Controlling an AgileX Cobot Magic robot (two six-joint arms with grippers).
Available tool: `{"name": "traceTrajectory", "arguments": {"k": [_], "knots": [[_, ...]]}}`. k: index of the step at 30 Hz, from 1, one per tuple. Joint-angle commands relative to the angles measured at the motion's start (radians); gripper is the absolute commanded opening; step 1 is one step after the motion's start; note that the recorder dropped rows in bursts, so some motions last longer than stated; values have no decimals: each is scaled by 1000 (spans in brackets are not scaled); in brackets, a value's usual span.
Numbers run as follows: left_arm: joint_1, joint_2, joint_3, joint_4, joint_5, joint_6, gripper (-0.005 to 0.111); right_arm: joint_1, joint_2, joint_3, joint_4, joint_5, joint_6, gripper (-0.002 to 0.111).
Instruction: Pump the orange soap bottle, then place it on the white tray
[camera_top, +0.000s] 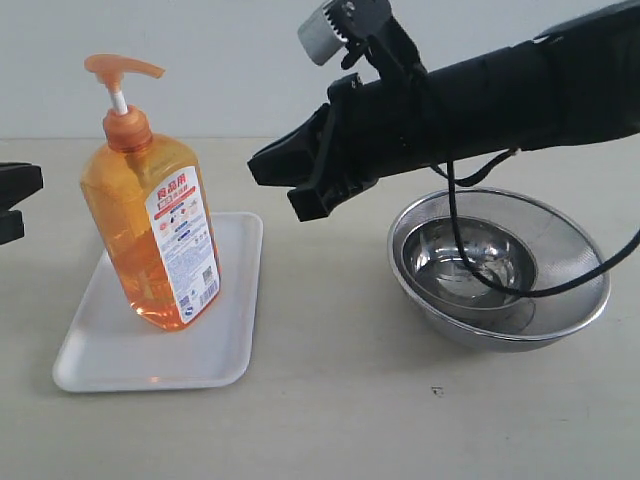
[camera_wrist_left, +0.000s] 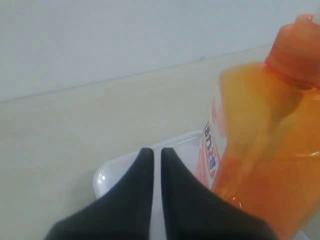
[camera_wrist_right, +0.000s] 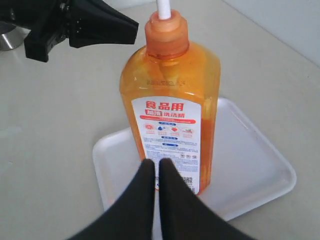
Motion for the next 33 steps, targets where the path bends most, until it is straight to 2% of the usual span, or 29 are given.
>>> {"name": "traceTrajectory", "arguments": {"k": [1, 7, 17, 33], "knots": [[45, 77, 4, 29, -123, 4, 5, 12, 50, 2, 103, 44, -111, 0], [43, 149, 4, 54, -212, 54, 5, 92, 118, -9, 202, -60, -224, 0], [43, 153, 4, 61, -230, 68, 5, 92, 223, -107, 241, -73, -241, 0], [19, 239, -15, 27, -222, 102, 5, 92, 243, -107, 241, -110, -297, 0]]}}
